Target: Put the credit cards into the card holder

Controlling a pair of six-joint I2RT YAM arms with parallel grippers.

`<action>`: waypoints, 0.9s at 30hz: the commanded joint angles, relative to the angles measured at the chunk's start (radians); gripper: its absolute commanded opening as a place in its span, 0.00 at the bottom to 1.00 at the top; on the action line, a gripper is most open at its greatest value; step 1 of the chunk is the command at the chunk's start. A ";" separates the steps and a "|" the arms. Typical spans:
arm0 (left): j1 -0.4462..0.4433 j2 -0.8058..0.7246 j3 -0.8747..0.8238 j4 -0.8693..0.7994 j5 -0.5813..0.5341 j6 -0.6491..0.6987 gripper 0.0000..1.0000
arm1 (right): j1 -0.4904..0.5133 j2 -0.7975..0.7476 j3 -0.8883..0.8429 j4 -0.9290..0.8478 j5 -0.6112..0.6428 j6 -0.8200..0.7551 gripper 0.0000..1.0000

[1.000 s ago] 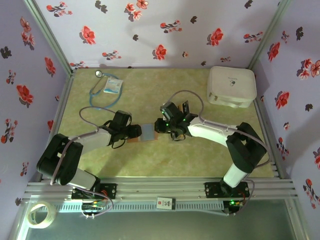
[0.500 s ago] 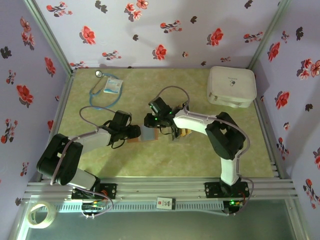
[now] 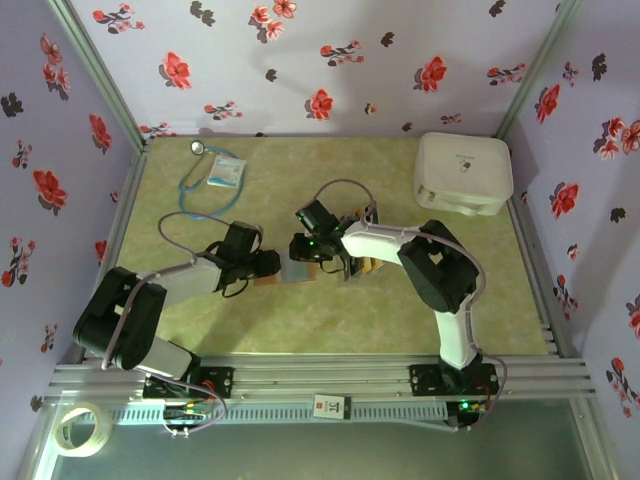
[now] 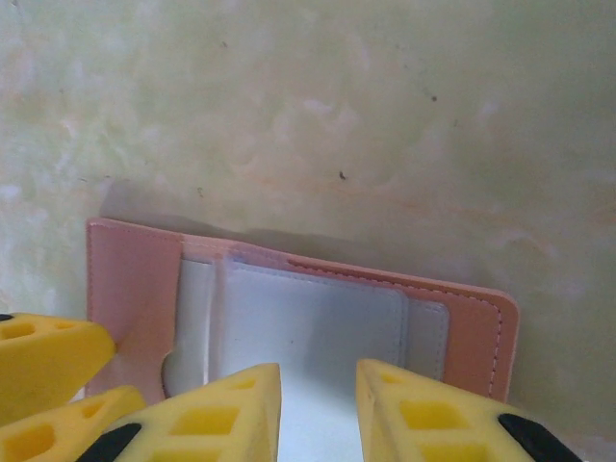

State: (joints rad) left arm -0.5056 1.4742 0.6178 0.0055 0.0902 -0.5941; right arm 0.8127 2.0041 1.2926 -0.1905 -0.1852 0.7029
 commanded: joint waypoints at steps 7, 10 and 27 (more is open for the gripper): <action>0.008 -0.016 -0.001 -0.020 0.024 0.016 0.49 | -0.008 0.025 0.004 0.016 -0.019 0.000 0.26; 0.008 -0.049 0.011 -0.044 0.043 -0.008 0.50 | -0.008 0.025 -0.004 0.022 -0.017 0.003 0.26; -0.031 -0.163 -0.069 -0.012 0.063 -0.146 0.51 | -0.009 0.032 -0.029 0.044 -0.018 0.015 0.26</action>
State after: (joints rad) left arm -0.5304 1.3075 0.5777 -0.0227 0.1432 -0.7067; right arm 0.8093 2.0109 1.2770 -0.1528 -0.1921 0.7082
